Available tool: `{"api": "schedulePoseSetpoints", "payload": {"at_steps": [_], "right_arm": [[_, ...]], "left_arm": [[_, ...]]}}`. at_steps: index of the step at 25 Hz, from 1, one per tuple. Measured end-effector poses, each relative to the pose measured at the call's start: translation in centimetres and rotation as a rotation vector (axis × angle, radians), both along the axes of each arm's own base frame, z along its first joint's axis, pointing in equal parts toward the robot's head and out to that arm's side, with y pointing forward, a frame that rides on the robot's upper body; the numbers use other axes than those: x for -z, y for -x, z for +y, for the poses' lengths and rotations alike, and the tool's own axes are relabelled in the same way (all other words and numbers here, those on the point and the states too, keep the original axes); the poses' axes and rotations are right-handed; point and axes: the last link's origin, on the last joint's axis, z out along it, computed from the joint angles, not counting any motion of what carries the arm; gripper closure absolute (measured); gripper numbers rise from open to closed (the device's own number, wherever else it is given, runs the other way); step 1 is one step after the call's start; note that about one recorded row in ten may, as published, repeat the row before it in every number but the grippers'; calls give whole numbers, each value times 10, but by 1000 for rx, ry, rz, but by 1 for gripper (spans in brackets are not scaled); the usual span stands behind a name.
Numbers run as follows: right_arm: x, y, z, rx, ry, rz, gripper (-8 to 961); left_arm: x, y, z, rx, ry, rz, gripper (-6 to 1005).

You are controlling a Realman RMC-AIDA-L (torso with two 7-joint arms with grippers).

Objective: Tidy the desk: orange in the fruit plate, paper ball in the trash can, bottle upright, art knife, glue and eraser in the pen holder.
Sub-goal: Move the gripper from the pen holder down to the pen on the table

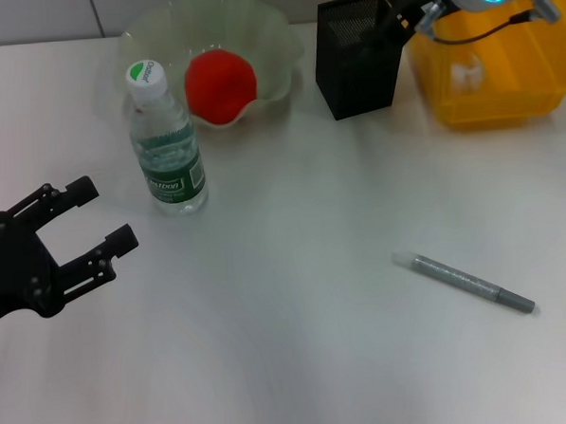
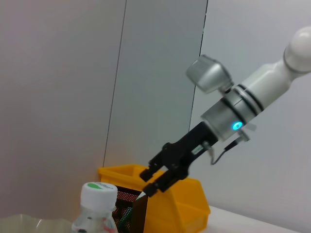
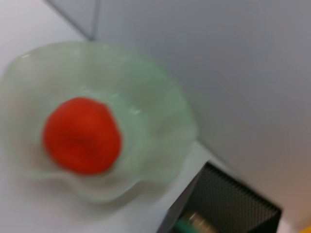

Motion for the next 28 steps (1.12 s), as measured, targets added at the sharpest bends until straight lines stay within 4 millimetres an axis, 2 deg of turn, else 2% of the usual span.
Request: {"api": "schedulePoseSetpoints", "payload": {"at_steps": [4, 8, 13, 18, 28], "right_arm": [[-10, 11, -26, 38, 99, -40, 411], [-15, 17, -60, 115, 243, -99, 413], [-7, 7, -88, 208, 393, -206, 416], [3, -8, -102, 266, 457, -267, 419], [24, -25, -117, 300, 544, -306, 439]], "left_arm": [[-1, 1, -2, -2, 1, 1, 214], [-2, 4, -4, -7, 1, 6, 214], [-3, 4, -4, -7, 2, 7, 214], [-3, 4, -3, -4, 2, 8, 214], [-4, 4, -1, -4, -1, 14, 214]]}}
